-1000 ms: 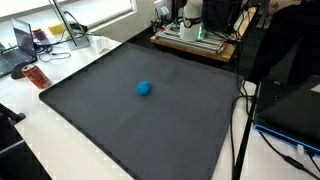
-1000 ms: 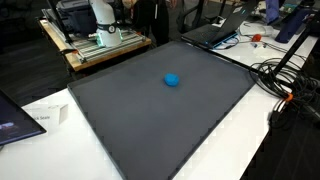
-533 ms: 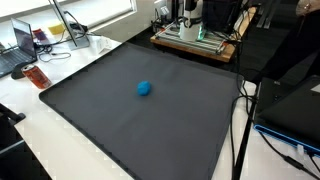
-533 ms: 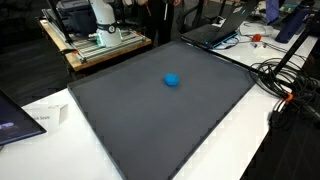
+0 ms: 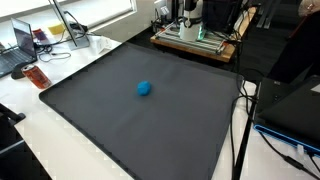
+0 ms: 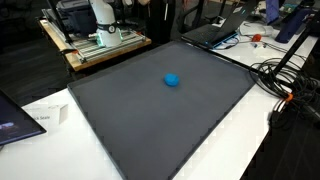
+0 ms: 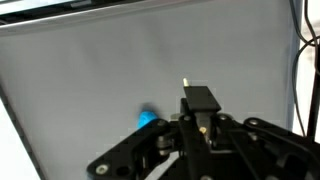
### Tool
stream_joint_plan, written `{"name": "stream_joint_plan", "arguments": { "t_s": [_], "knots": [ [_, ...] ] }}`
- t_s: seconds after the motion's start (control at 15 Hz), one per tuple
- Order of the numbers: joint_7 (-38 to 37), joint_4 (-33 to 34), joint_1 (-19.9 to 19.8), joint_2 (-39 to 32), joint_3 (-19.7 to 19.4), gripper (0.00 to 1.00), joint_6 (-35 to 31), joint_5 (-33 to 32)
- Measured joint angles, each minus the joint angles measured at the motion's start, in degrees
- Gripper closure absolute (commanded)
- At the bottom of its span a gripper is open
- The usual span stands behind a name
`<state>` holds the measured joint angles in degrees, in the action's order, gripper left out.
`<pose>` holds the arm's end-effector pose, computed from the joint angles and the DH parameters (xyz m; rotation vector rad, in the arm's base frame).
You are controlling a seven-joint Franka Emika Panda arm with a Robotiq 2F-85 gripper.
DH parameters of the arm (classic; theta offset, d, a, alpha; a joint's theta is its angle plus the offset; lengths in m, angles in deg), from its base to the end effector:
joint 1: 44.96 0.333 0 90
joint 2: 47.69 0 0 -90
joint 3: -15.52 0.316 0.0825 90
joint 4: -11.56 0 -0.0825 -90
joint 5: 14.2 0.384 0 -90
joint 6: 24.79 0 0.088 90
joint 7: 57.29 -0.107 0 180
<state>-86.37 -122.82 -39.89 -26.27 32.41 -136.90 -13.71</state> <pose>0.4017 0.1691 0.4679 3.0315 -0.2255 0.0227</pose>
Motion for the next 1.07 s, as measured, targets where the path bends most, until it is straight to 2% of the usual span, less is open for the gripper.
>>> {"name": "stream_joint_plan", "arguments": {
  "t_s": [0.2, 0.47, 0.73, 1.07],
  "knots": [
    [0.8, 0.0, 0.0, -0.1, -0.6, 0.97, 0.0, 0.0],
    [10.7, 0.0, -0.7, -1.8, -5.0, 0.97, -3.5, -1.4],
    [21.1, 0.0, -1.3, -4.5, -9.6, 0.97, -10.7, -1.4],
    [25.7, 0.0, -1.3, -8.6, -12.4, 0.97, -22.2, -0.9]
  ]
}}
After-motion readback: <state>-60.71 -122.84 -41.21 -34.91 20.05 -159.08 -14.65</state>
